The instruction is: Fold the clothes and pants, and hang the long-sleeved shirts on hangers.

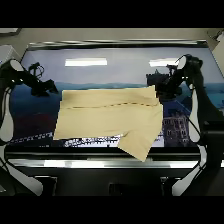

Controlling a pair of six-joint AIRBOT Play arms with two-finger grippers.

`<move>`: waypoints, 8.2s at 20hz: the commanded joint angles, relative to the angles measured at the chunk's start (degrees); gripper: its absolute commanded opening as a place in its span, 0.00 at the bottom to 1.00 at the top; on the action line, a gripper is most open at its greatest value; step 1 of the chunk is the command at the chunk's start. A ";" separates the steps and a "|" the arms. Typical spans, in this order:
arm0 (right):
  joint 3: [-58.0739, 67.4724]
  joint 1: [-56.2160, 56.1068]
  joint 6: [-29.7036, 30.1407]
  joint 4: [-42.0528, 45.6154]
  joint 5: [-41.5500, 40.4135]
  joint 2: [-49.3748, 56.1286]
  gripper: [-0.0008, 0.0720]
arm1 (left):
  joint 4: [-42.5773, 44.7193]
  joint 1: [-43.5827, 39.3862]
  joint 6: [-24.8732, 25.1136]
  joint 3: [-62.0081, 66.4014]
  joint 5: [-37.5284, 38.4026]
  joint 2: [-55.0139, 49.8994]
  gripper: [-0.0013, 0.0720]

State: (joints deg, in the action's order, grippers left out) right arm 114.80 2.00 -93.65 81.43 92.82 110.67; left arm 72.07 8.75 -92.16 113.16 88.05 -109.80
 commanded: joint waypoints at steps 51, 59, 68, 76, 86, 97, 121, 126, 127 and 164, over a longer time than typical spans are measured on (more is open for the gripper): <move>-82.20 1.79 1.99 -30.80 -28.28 -49.24 0.06 | -17.70 24.98 13.40 -83.87 -19.89 47.87 0.72; -82.20 1.79 1.97 -31.30 -28.02 -49.24 0.06 | -24.30 22.86 16.35 -84.17 -27.61 44.85 0.72; -82.07 1.79 2.05 -31.87 -27.85 -49.33 0.06 | -26.29 16.87 16.15 -83.97 -33.27 42.80 0.04; -69.26 1.73 5.53 -28.89 -28.44 -53.46 0.05 | -29.18 16.00 14.86 -74.64 -29.05 42.91 0.04; -37.00 -1.14 0.83 -21.94 -33.40 -25.97 0.05 | -26.36 6.71 10.67 -43.28 -33.09 24.20 0.04; -22.86 -1.14 -5.20 -17.92 -38.60 -10.58 0.05 | -20.37 0.28 8.41 -24.81 -37.27 7.52 0.04; -22.86 13.51 16.74 -34.34 -20.79 -2.51 0.98 | -7.50 -1.64 5.18 -15.28 -19.21 12.35 1.00; -22.71 13.51 23.50 -36.09 -22.77 0.20 0.98 | -7.54 -2.19 5.62 -15.28 -17.40 12.35 1.00; -22.62 13.51 24.44 -35.23 -23.41 0.17 0.98 | -7.54 -2.27 5.62 -15.28 -17.05 12.35 1.00; -20.83 6.01 16.90 -31.21 -27.96 -1.97 0.06 | -16.20 -8.61 -0.24 -15.30 -18.67 10.64 0.04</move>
State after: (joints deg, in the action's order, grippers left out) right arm 93.73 8.16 -74.54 52.23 64.53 112.51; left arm 57.69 3.31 -88.01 97.84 70.65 -98.19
